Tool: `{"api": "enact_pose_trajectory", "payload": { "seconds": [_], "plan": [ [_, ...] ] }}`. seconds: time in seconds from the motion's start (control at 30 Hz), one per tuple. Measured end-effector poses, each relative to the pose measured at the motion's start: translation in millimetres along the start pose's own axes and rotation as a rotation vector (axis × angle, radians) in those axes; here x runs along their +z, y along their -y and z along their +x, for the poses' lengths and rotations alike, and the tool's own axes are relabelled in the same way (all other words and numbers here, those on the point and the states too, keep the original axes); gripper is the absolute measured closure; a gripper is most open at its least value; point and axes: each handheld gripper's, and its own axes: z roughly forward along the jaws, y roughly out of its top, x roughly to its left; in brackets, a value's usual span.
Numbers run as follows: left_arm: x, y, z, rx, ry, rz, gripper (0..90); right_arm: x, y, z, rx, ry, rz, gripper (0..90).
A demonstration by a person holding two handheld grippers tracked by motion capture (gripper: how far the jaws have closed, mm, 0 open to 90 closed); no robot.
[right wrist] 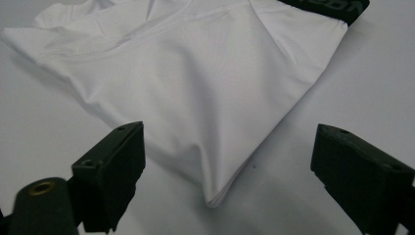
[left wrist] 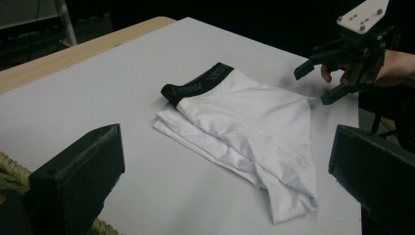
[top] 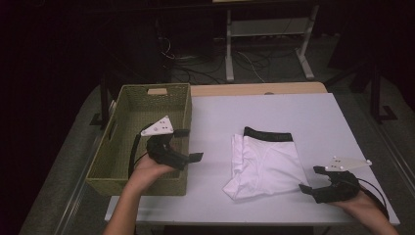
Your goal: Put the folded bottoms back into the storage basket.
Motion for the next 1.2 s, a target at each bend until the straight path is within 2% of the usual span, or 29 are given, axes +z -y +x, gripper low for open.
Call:
{"api": "enact_pose_trajectory", "payload": {
  "seconds": [0.17, 0.3, 0.77, 1.2],
  "plan": [
    [1.4, -4.4, -2.5, 0.008, -0.009, 0.004, 0.2, 1.6, -0.2, -0.3, 0.004, -0.007, -0.017, 2.1],
    [3.1, -8.6, -4.9, 0.008, -0.011, 0.011, 0.2, 2.2, -0.1, -0.8, 0.012, -0.014, -0.016, 0.2],
    [20.9, -30.1, -19.1, 0.045, 0.007, 0.030, 0.2, 2.3, -1.0, -0.5, 0.027, -0.013, -0.025, 0.0],
    [40.2, -38.1, -28.4, 0.045, 0.042, 0.030, 0.2, 3.5, 0.0, -0.5, 0.023, -0.020, -0.022, 0.0]
  ]
}}
